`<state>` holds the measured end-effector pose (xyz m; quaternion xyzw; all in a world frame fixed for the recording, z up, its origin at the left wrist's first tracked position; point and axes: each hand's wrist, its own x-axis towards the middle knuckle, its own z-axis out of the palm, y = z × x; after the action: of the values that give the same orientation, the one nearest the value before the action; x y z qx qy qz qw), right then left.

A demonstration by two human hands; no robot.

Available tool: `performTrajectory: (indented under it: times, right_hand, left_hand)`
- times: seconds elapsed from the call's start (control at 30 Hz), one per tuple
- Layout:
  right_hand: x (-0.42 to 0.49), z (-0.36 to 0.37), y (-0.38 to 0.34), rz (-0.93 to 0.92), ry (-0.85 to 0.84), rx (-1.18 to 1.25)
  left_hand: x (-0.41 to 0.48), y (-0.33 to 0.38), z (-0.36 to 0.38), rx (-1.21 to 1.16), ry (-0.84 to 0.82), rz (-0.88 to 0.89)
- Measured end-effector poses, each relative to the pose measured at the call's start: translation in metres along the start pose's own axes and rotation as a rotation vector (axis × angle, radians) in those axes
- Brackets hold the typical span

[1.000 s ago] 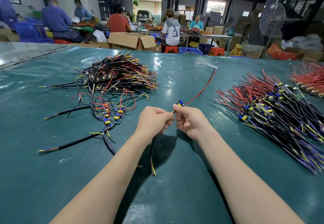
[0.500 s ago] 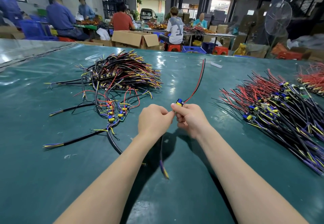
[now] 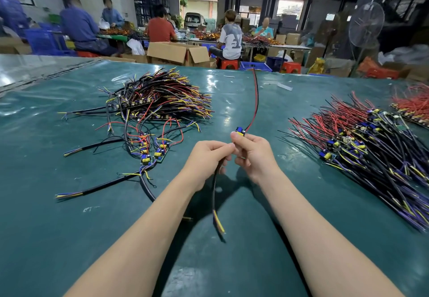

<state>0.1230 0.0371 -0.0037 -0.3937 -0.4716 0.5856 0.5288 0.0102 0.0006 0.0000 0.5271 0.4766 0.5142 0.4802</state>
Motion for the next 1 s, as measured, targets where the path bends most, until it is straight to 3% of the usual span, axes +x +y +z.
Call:
performTrajectory:
  times: [0.17, 0.4, 0.6, 0.83, 1.0]
  right_hand:
    - [0.003, -0.004, 0.002, -0.045, 0.090, 0.063]
    - [0.002, 0.001, 0.002, 0.170, 0.026, 0.170]
    - [-0.003, 0.003, 0.000, 0.091, -0.055, 0.164]
    - [-0.006, 0.009, -0.001, -0.123, 0.128, -0.224]
    - [-0.003, 0.007, -0.005, -0.081, 0.142, -0.086]
  left_hand:
    - [-0.002, 0.003, 0.006, -0.177, -0.062, -0.230]
    - [-0.004, 0.004, 0.006, -0.102, 0.025, -0.123]
    - [-0.003, 0.005, 0.005, -0.101, 0.051, -0.121]
    - [-0.001, 0.003, 0.006, 0.043, 0.221, -0.098]
    - [-0.003, 0.010, 0.003, -0.105, 0.011, -0.243]
